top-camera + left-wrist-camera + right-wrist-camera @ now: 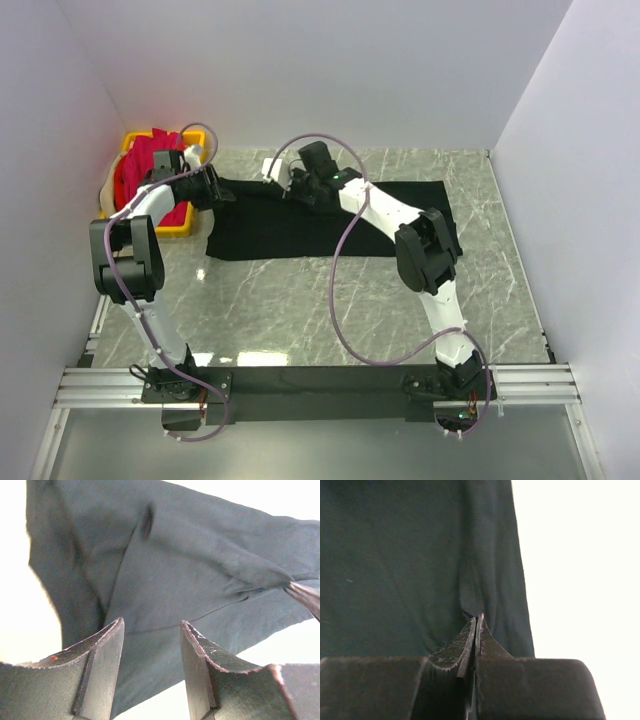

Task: Fold and stack the t-shirts
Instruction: Fold the tshirt

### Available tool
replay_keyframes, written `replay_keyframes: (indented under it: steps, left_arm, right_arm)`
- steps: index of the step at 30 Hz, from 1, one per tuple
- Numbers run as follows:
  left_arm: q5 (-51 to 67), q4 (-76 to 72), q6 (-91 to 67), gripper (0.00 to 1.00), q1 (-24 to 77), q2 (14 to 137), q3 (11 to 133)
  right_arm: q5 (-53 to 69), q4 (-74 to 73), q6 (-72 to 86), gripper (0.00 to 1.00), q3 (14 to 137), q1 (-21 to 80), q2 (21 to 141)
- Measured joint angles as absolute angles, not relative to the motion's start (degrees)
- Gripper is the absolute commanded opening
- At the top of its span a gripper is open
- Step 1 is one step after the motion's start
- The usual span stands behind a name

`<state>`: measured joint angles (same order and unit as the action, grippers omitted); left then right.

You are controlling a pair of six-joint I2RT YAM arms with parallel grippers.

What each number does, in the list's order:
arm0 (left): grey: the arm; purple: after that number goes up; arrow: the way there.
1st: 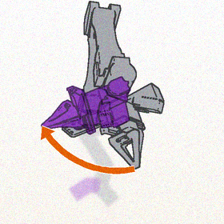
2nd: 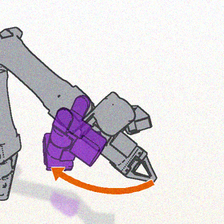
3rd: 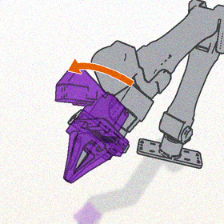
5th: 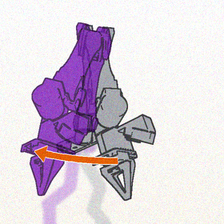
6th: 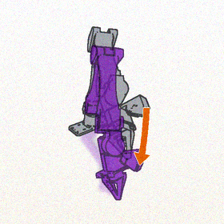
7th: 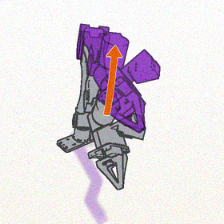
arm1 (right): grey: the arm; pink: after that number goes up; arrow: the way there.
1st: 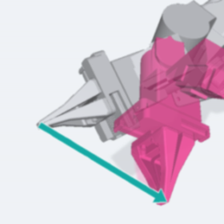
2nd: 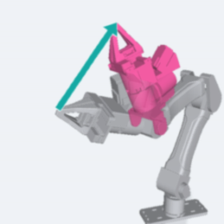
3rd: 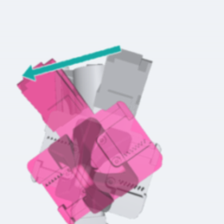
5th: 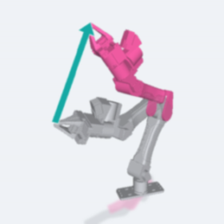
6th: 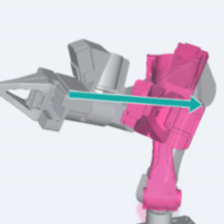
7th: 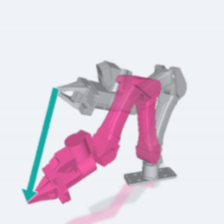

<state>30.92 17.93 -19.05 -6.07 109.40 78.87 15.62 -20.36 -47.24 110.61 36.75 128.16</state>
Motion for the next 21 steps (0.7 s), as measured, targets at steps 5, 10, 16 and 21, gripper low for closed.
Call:
replay_keyframes:
  steps: [5, 10, 16, 21]
  left_arm:
    - [34.89, 12.05, -18.55, 0.60, -5.52, 111.11, 81.30]
    - [36.23, 7.44, -18.28, 0.60, -3.73, 119.02, 89.73]
    - [35.86, 6.83, -18.37, 0.57, -1.96, 124.11, 91.83]
    - [34.74, 6.94, -18.94, 0.56, -1.28, 124.77, 91.83]
  right_arm:
    - [15.99, -20.71, -46.74, 0.00, 111.13, 35.44, 129.14]
    - [15.79, -21.39, -45.78, 0.00, 113.69, 36.03, 132.51]
    - [15.53, -21.89, -44.80, 0.00, 114.19, 36.14, 133.45]
    - [15.51, -21.87, -44.58, 0.00, 114.52, 36.12, 133.45]
